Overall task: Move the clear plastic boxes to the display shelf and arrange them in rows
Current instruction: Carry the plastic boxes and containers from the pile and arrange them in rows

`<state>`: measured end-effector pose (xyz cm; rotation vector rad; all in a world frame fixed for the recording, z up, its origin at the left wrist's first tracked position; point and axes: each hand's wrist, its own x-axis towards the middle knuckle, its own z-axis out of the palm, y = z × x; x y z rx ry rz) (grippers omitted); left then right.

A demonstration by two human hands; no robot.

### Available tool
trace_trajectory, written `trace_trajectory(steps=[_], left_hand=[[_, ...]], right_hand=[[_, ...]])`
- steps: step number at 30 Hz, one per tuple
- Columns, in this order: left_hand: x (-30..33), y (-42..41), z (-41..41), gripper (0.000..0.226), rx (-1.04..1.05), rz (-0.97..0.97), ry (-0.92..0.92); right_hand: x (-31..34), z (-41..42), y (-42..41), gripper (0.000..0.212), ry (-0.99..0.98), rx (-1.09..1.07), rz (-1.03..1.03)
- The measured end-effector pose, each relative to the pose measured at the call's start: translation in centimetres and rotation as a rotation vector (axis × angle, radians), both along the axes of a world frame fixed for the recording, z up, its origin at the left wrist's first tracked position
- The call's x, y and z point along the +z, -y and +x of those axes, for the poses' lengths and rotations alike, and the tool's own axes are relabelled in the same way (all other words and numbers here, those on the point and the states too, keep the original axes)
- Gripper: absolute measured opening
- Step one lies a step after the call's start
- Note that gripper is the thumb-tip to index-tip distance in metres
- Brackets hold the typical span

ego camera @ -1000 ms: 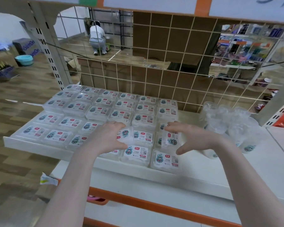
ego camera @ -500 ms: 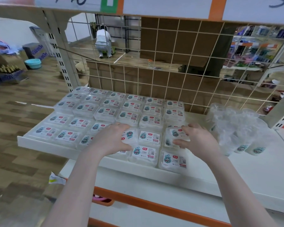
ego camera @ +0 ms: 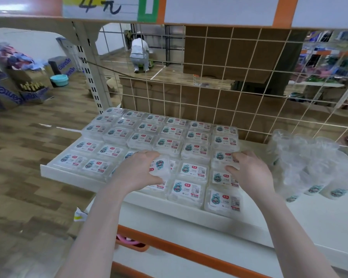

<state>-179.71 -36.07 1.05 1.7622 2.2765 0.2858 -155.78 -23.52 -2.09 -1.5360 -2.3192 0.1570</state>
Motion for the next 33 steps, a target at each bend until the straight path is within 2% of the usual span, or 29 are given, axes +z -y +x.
trace_trajectory(steps=[12, 21, 25, 33], left_hand=[[-0.5, 1.5, 0.4, 0.077, 0.164, 0.007, 0.0], [-0.2, 3.0, 1.2, 0.075, 0.296, 0.024, 0.012], [0.4, 3.8, 0.6, 0.075, 0.311, 0.011, -0.004], [1.4, 6.1, -3.6, 0.077, 0.336, 0.09, -0.001]], right_hand=[[-1.6, 0.8, -1.9, 0.033, -0.126, 0.102, 0.034], [-2.7, 0.7, -2.5, 0.022, -0.239, 0.219, 0.287], [-2.2, -0.6, -1.2, 0.024, -0.317, 0.255, 0.331], [-1.9, -6.4, 2.7, 0.028, -0.321, 0.316, 0.364]])
